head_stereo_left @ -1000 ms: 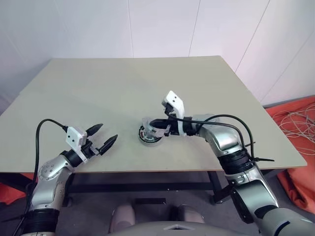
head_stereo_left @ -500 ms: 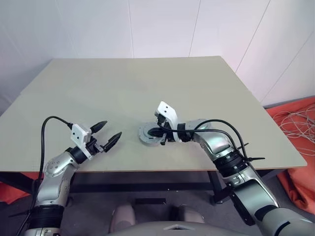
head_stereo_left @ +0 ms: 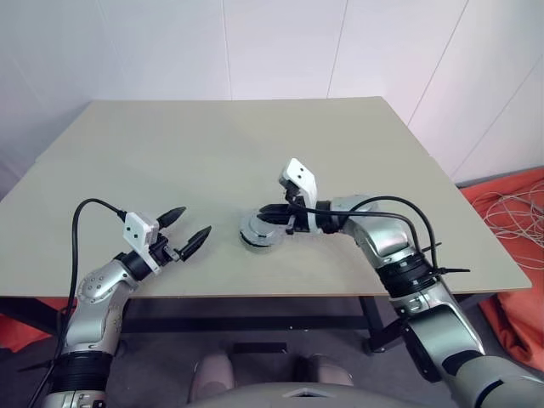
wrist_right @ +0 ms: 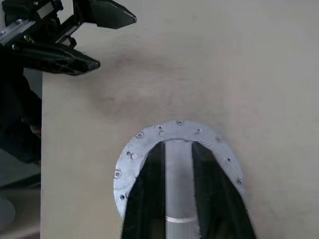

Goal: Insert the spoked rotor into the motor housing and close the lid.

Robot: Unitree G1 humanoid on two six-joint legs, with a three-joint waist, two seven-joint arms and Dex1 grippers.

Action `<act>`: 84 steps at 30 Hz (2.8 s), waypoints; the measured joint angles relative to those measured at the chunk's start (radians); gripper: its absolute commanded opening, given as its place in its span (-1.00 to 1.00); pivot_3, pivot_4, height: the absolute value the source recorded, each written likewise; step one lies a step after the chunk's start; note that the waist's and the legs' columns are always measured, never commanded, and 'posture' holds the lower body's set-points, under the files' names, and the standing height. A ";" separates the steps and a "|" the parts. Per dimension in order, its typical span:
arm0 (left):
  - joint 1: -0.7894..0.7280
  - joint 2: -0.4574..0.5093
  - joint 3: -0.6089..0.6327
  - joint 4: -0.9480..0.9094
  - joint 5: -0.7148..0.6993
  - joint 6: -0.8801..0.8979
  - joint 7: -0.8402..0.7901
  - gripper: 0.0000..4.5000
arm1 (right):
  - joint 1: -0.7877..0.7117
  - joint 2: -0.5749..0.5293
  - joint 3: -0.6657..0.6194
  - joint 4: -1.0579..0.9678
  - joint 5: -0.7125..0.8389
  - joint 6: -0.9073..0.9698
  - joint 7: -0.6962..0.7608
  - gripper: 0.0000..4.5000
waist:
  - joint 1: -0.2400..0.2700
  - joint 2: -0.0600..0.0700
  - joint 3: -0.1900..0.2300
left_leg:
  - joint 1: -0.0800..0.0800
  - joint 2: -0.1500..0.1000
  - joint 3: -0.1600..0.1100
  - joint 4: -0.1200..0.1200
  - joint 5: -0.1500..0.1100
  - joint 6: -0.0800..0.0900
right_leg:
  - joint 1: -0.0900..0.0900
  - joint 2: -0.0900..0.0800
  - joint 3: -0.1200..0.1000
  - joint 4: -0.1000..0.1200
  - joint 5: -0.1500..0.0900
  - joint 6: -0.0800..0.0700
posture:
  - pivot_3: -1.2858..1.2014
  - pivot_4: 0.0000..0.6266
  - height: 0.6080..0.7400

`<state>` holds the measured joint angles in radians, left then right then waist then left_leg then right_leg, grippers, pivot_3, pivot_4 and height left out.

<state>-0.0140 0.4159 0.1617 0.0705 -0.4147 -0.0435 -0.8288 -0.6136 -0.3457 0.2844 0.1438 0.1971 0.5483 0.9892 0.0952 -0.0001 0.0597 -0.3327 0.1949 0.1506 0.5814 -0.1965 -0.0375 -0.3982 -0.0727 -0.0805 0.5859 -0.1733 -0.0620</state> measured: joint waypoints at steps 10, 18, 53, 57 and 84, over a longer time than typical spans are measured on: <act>-0.017 0.001 -0.001 0.002 0.000 0.007 -0.005 1.00 | -0.116 -0.030 0.071 0.268 -0.087 -0.298 0.164 0.99 | -0.003 0.000 0.000 | 0.000 0.001 0.001 0.001 0.000 0.000 | -0.001 0.000 0.000 0.001 0.000 0.000 | 0.03 -1.00 1.00; -0.010 0.004 0.001 -0.002 0.000 0.008 -0.003 1.00 | -0.202 0.013 0.103 0.439 -0.164 -0.476 0.242 0.99 | -0.003 0.000 0.000 | -0.001 0.001 0.001 0.001 0.000 0.000 | -0.002 0.000 0.000 0.003 0.000 -0.001 | 0.03 -1.00 1.00; 0.009 0.016 0.002 -0.042 0.000 0.034 0.016 1.00 | -0.278 0.113 0.056 0.725 -0.214 -0.545 0.298 0.38 | -0.004 0.000 0.000 | -0.001 0.002 0.001 0.002 0.000 0.001 | -0.003 0.000 0.000 0.004 0.001 -0.001 | 0.03 -1.00 1.00; 0.007 0.016 0.002 -0.047 0.000 0.034 0.017 1.00 | -0.281 0.115 0.049 0.724 -0.213 -0.525 0.305 0.38 | -0.003 0.000 0.000 | -0.001 0.002 0.001 0.001 0.000 0.001 | -0.003 0.000 0.000 0.004 0.001 -0.001 | 0.03 -1.00 1.00; 0.000 0.009 -0.007 -0.056 0.000 0.048 0.026 1.00 | -0.273 0.122 0.042 0.702 -0.239 -0.519 0.270 0.38 | -0.003 0.000 0.000 | -0.001 0.002 0.001 0.001 0.000 0.001 | -0.003 0.000 0.000 0.004 0.001 -0.001 | 0.03 -1.00 1.00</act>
<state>-0.0139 0.4253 0.1543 0.0141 -0.4149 0.0049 -0.8030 -0.8870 -0.2233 0.3264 0.8461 -0.0419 0.0294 1.2595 0.0922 0.0003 0.0600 -0.3339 0.1971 0.1517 0.5828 -0.1968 -0.0369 -0.4014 -0.0726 -0.0806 0.5895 -0.1728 -0.0632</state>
